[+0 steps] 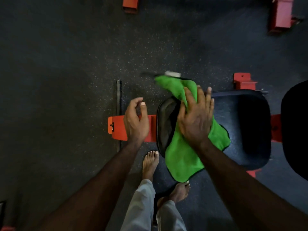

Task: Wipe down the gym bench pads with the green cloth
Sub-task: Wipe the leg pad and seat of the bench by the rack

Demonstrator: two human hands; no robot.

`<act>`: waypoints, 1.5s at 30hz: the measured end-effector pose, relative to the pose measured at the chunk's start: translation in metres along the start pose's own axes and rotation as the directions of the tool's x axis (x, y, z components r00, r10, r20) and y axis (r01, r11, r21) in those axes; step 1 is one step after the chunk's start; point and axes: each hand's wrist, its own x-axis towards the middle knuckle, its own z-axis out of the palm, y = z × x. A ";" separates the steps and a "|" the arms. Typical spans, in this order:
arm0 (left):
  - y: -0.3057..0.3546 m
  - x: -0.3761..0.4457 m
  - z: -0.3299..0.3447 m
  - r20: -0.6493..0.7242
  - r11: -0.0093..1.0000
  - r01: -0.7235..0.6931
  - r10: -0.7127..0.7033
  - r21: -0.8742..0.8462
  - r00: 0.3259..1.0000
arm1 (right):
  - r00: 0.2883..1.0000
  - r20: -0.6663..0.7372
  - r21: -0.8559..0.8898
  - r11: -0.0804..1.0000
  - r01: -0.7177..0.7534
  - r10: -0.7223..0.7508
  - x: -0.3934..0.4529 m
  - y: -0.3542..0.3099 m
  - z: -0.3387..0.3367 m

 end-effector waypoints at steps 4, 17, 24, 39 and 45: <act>0.035 0.029 0.007 -0.064 0.992 -0.082 0.076 -0.093 0.995 | 0.914 0.119 -0.024 0.920 0.392 -0.387 -0.050 -0.011 0.017; 0.069 0.041 0.062 0.671 0.938 -0.238 0.007 0.254 0.741 | 0.998 0.049 0.055 0.998 0.038 -0.040 -0.120 -0.011 0.024; 0.080 0.050 0.070 0.651 0.906 -0.106 -0.210 0.411 0.730 | 0.998 0.029 -0.062 0.996 0.066 -0.064 -0.114 0.057 0.015; 0.072 0.041 0.075 0.421 0.938 -0.001 -0.154 0.346 0.894 | 0.830 -0.095 0.201 0.827 -0.525 0.550 -0.108 0.036 0.015; 0.065 0.043 0.074 0.379 0.914 -0.027 -0.141 0.405 0.915 | 0.999 0.030 0.074 0.997 -0.029 0.027 -0.114 -0.007 0.025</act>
